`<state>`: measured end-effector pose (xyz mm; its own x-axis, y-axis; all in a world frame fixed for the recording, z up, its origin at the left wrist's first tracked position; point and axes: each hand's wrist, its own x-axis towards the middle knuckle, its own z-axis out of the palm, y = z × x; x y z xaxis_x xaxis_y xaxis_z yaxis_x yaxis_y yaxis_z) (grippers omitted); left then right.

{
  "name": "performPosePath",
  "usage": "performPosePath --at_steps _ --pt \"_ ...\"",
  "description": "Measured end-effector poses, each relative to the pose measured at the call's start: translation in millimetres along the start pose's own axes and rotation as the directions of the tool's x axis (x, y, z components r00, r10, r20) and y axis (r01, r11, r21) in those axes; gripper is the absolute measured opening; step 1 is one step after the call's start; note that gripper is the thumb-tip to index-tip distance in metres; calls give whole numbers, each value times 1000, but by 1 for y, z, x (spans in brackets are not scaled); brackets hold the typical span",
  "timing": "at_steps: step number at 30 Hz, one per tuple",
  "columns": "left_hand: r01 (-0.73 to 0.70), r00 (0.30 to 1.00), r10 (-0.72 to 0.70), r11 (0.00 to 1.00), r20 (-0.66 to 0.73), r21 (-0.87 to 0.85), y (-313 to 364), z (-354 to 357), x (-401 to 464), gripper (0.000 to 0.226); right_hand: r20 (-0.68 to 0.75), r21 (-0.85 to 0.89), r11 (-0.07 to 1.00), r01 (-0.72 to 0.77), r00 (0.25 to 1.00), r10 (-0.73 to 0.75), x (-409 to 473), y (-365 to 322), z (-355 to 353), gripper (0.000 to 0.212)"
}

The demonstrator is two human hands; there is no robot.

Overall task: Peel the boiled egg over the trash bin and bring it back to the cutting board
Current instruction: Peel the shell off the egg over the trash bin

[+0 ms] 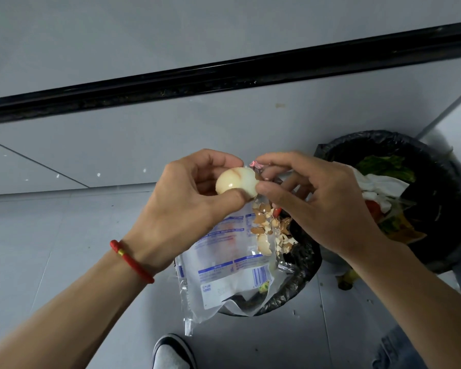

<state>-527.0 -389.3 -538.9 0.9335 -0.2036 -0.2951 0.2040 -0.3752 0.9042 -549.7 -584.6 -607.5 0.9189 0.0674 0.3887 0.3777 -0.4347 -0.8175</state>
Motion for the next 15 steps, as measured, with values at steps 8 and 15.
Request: performPosePath --at_steps 8,15 --pt "-33 999 33 999 41 7 1 -2 -4 33 -13 29 994 104 995 -104 -1 -2 0 20" --pt "-59 997 58 998 50 26 -3 0 -2 31 -125 -165 975 152 977 -173 -5 0 7 9"
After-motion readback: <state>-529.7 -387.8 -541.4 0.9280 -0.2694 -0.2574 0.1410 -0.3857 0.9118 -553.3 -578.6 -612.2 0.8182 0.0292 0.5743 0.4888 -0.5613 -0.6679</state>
